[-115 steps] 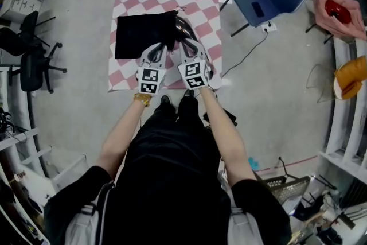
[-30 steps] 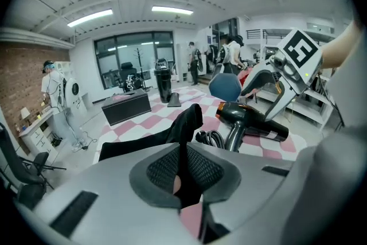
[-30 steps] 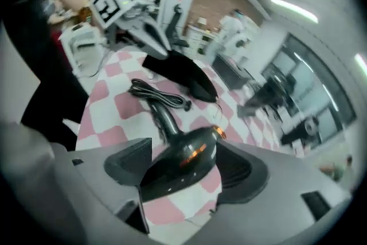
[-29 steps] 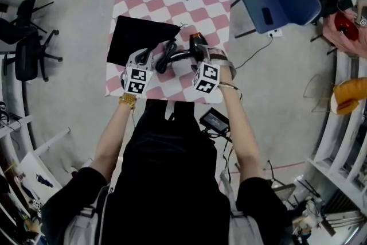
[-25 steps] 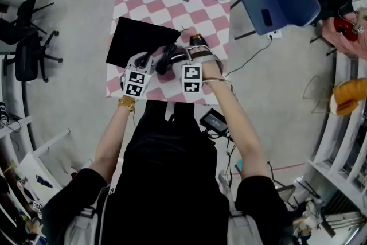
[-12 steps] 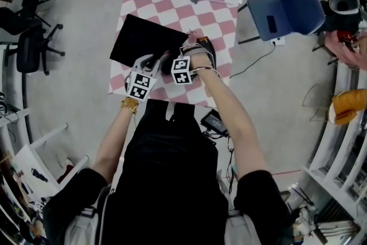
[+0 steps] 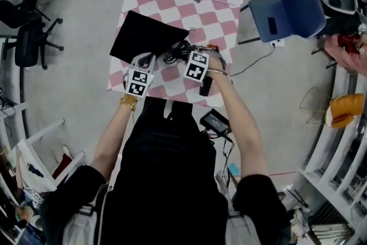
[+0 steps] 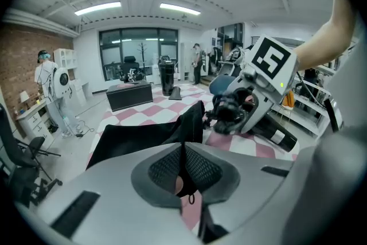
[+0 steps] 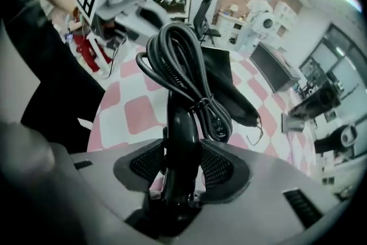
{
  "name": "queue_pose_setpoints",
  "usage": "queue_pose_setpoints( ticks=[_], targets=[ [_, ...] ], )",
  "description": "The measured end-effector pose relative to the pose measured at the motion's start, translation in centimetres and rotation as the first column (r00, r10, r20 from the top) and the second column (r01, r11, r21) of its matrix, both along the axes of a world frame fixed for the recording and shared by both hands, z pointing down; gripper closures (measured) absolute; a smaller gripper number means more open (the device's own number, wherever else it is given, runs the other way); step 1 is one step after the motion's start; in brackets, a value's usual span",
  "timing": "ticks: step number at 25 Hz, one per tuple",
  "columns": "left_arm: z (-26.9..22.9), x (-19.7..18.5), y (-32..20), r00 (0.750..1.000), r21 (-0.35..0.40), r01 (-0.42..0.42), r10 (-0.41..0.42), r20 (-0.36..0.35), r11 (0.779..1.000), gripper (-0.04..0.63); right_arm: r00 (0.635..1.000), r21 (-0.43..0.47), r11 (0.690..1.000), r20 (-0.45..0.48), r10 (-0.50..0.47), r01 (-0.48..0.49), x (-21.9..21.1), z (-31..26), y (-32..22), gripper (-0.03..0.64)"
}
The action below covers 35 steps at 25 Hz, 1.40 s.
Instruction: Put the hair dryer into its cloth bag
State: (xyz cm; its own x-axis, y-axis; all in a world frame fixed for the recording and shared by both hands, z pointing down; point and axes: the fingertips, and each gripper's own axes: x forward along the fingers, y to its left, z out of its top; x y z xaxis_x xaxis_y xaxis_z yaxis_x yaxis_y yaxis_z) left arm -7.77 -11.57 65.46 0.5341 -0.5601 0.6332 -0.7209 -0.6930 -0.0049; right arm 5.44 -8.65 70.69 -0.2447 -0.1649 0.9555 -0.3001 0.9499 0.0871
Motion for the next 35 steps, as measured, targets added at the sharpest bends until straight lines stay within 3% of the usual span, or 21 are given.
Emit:
queue_pose_setpoints(
  ticks=[2,4,7,9,11,13,15,16,18,23,26,28,31,35],
  targets=[
    [0.4,-0.6,0.0,1.000,-0.013,0.029,-0.029,0.011,0.999,0.571,0.985,-0.040,0.990,0.097,0.141,-0.137,1.1,-1.2,-0.3,0.417],
    [0.7,-1.0,0.1,0.999,-0.017,0.042,-0.041,0.016,0.999,0.571,0.933,-0.114,0.948,0.178,0.314,-0.297,2.5,-1.7,-0.5,0.419],
    [0.7,-0.8,0.6,0.999,-0.011,0.036,-0.036,0.012,0.999,0.571,0.772,-0.199,0.836,0.323,0.548,-0.511,4.6,-3.6,-2.1,0.419],
    [0.5,-0.6,0.8,1.000,0.000,0.031,-0.031,0.006,1.000,0.569,0.613,-0.260,0.722,0.393,0.685,-0.641,6.4,-4.7,-3.3,0.419],
    [0.4,-0.4,0.8,0.999,0.012,0.030,-0.030,0.013,0.999,0.569,0.431,-0.331,0.576,0.419,0.800,-0.748,8.5,-5.3,-4.0,0.419],
    [0.1,-0.2,0.9,0.999,0.022,0.022,-0.023,0.028,1.000,0.568,0.271,-0.370,0.428,0.406,0.873,-0.824,10.7,-5.4,-4.4,0.419],
    [-0.4,0.0,1.2,0.999,0.032,0.004,-0.005,0.039,0.999,0.566,0.153,-0.389,0.299,0.363,0.919,-0.872,12.3,-5.1,-4.7,0.419],
    [-0.7,0.2,1.5,0.999,0.039,-0.012,0.010,0.044,0.999,0.557,0.113,-0.395,0.249,0.336,0.935,-0.884,12.8,-4.9,-5.0,0.419],
    [-0.9,0.8,2.2,0.997,0.056,-0.053,0.050,0.061,0.997,0.534,0.068,-0.404,0.182,0.280,0.957,-0.897,13.3,-4.0,-5.8,0.419],
    [0.6,1.9,3.2,0.994,0.031,-0.070,0.067,0.081,0.997,0.526,0.006,-0.475,0.064,0.123,0.992,-0.878,13.5,-0.9,-8.3,0.419],
    [1.8,2.5,3.4,0.992,0.036,-0.069,0.065,0.112,0.997,0.520,-0.095,-0.559,-0.054,0.045,0.994,-0.828,13.5,0.2,-9.1,0.431],
    [2.9,2.9,3.5,0.989,0.024,-0.068,0.064,0.132,0.997,0.500,-0.133,-0.573,-0.100,0.015,0.991,-0.814,13.8,1.2,-9.3,0.453],
    [3.9,3.2,3.4,0.991,0.009,-0.049,0.047,0.124,0.999,0.489,-0.108,-0.567,-0.087,0.003,0.994,-0.819,14.1,2.0,-9.3,0.451],
    [4.4,3.4,2.9,0.992,0.001,-0.038,0.038,0.118,0.999,0.485,-0.037,-0.585,0.010,0.067,0.997,-0.811,13.7,1.1,-9.2,0.435]
  ],
)
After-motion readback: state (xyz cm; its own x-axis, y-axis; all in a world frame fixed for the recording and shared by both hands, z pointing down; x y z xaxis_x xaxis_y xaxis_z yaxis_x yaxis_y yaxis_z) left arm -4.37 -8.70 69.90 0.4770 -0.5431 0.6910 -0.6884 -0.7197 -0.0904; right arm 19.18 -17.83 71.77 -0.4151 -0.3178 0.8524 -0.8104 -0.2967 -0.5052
